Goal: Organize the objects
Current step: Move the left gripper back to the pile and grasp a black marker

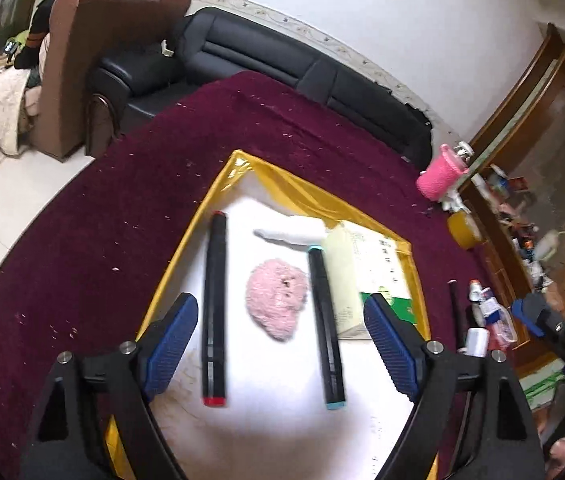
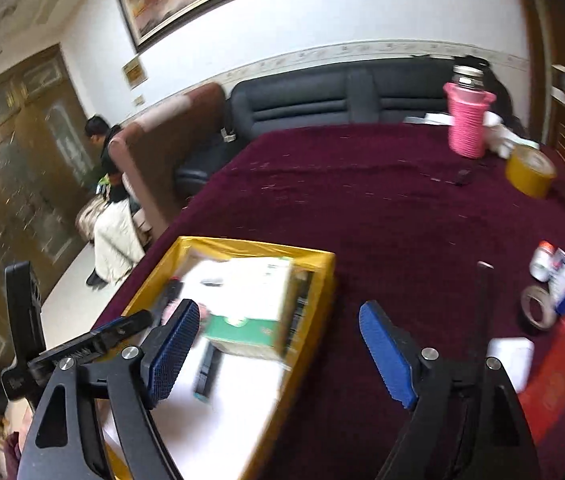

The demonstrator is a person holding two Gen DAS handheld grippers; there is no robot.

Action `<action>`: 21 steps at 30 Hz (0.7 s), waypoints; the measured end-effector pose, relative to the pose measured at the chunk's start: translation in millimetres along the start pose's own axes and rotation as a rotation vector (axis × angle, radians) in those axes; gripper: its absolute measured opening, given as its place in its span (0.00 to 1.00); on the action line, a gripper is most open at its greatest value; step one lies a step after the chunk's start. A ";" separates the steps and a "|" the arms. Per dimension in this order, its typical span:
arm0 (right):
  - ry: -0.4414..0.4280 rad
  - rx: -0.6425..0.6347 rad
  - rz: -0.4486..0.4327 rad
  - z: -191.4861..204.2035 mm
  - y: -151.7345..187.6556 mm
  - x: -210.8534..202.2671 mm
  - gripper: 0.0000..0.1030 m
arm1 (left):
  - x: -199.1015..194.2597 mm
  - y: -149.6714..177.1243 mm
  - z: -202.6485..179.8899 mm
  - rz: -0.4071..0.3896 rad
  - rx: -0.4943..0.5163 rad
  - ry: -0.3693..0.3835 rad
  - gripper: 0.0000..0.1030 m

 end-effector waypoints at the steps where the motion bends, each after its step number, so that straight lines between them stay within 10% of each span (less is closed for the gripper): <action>1: 0.024 -0.001 -0.012 -12.5 2.2 -9.5 0.84 | -4.3 -0.7 -2.3 -0.007 0.001 -0.001 0.82; 5: 0.217 -0.044 -0.125 -61.5 -0.8 -56.6 0.84 | -37.9 -5.8 -37.8 -0.076 0.076 0.050 0.88; 12: 0.485 -0.077 -0.631 -133.5 7.3 -174.6 1.00 | -42.5 20.0 -155.6 -0.018 0.298 0.245 1.00; 17: 0.405 0.159 -0.221 -222.1 24.6 -113.8 1.00 | 9.0 59.1 -209.4 0.153 0.348 0.276 1.00; 21: 0.415 0.262 -0.124 -267.6 46.3 -77.1 1.00 | 48.9 81.1 -235.3 0.241 0.364 0.232 1.00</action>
Point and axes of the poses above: each gripper's, at about its wrist camera, not at the fingertips, and x roughly the way its jaws point, z to its left, y to its underside, the point moved 4 cm from there along x, roughly the way its jaws point, and after that the axes turned 7 degrees about y, right-handed, at the moved point
